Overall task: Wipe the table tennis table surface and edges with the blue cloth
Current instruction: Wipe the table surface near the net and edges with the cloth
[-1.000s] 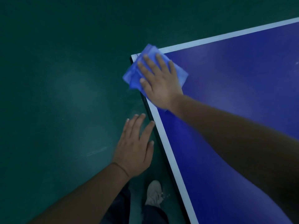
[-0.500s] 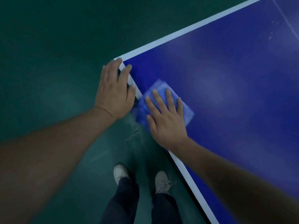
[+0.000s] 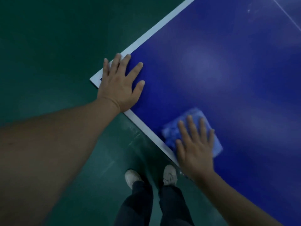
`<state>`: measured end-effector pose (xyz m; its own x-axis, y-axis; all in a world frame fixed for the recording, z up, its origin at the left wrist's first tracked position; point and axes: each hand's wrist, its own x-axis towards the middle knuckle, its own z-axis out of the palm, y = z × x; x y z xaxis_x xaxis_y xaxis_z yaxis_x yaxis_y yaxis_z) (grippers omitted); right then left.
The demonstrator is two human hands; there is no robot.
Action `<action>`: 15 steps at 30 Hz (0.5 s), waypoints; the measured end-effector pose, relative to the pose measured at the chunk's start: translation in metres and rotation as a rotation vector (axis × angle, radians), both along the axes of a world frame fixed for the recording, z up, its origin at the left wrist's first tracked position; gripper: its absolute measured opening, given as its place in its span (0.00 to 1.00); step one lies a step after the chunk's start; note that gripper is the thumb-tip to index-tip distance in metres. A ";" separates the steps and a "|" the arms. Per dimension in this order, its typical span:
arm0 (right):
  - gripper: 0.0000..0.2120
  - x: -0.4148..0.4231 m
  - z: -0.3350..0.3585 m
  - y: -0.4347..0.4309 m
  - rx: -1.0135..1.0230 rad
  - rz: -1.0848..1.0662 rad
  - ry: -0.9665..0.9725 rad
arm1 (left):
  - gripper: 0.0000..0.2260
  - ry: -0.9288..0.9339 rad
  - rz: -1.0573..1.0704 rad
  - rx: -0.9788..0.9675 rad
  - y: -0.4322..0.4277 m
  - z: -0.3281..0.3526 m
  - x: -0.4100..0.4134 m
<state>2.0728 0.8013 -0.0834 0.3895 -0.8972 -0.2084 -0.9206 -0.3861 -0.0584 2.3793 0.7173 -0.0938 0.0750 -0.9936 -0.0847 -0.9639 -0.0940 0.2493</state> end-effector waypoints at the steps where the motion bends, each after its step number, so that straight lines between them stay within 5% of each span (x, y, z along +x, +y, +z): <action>1: 0.29 -0.019 0.003 -0.004 0.015 -0.128 0.026 | 0.29 -0.005 -0.010 0.004 -0.001 0.000 0.000; 6: 0.32 0.033 -0.003 -0.046 -0.010 -0.721 -0.014 | 0.27 -0.011 -0.009 0.010 -0.002 -0.005 0.001; 11: 0.27 0.077 -0.007 -0.023 -0.028 -0.252 -0.092 | 0.26 -0.014 -0.010 0.010 -0.002 -0.005 0.001; 15: 0.28 0.057 -0.005 -0.007 -0.060 -0.366 -0.067 | 0.26 -0.008 -0.016 0.005 -0.002 -0.008 0.002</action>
<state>2.1297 0.7940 -0.0887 0.0516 -0.9894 -0.1360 -0.9932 -0.0367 -0.1101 2.3810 0.7150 -0.1015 0.0595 -0.9943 -0.0887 -0.9672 -0.0794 0.2413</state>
